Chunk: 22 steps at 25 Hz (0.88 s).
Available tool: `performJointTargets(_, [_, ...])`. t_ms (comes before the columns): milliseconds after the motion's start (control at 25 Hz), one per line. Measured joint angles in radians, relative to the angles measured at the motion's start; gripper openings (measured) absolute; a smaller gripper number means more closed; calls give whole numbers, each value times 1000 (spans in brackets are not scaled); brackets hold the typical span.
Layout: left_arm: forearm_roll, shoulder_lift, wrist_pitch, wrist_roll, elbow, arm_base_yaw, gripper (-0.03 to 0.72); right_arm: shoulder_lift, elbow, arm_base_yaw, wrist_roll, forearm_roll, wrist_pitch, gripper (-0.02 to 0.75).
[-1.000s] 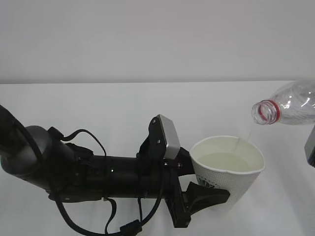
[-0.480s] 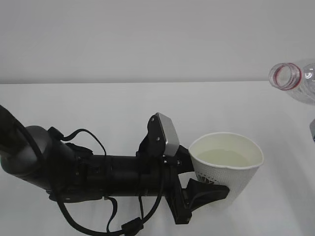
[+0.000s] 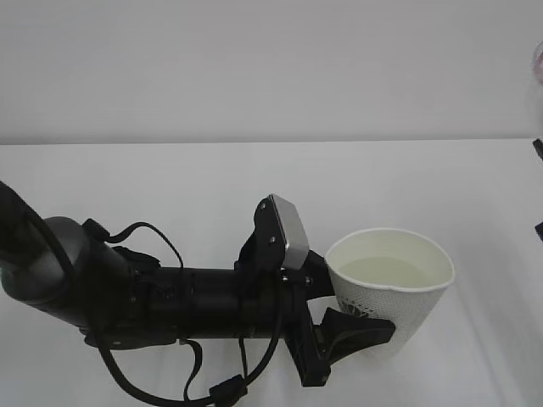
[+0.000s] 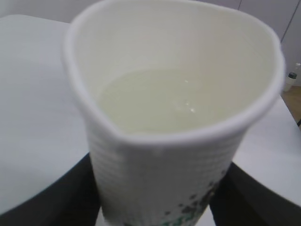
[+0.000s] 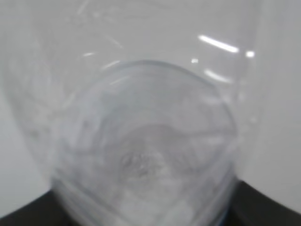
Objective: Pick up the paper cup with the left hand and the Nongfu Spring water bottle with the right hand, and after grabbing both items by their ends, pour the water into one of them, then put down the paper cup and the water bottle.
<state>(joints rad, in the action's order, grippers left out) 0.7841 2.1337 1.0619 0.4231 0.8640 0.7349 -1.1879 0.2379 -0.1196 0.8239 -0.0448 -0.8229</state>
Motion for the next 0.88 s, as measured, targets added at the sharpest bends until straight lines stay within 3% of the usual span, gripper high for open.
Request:
performJointTargets(240, [-4,0,0,0,0,0,480,0,0,0,-470,0,-23,388])
performJointTargets(440, [-9,0,0,0,0,0,479,-20,0,0,-715,0,-24,388])
performJointTargets(880, [-49,0,0,0,0,0,479,-141,0,0,-832,0,-24,388])
